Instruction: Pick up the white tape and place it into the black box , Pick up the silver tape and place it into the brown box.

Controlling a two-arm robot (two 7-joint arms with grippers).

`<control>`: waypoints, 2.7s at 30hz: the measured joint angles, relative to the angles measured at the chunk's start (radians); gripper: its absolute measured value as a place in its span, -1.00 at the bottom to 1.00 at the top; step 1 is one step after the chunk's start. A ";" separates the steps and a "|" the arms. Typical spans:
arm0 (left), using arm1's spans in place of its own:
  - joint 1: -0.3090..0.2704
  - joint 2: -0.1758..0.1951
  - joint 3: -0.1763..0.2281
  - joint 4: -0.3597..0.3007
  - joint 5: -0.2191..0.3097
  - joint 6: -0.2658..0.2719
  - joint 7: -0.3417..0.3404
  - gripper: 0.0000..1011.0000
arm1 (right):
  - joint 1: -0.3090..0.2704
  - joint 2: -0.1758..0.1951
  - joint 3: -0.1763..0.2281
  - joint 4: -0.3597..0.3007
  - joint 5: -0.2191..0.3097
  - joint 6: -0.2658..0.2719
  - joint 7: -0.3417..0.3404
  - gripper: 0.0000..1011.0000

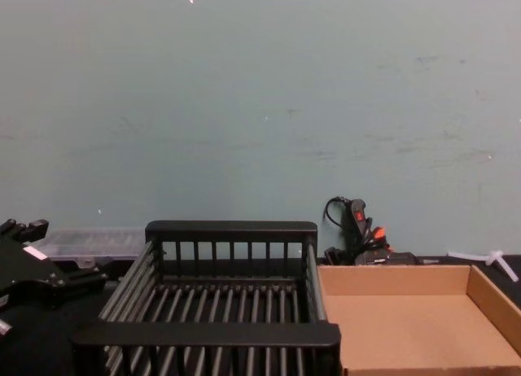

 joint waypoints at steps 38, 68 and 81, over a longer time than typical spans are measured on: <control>0.000 0.000 0.000 0.000 0.000 0.000 0.000 0.98 | 0.000 0.001 0.000 -0.001 0.008 0.000 -0.004 -0.61; 0.000 0.000 0.000 0.000 0.000 0.000 0.000 0.98 | -0.010 -0.002 0.059 -0.063 0.000 -0.057 0.039 -0.68; 0.000 0.000 0.000 0.000 0.000 0.000 0.000 0.98 | 0.073 -0.009 0.073 -0.033 -0.046 -0.092 0.037 -0.68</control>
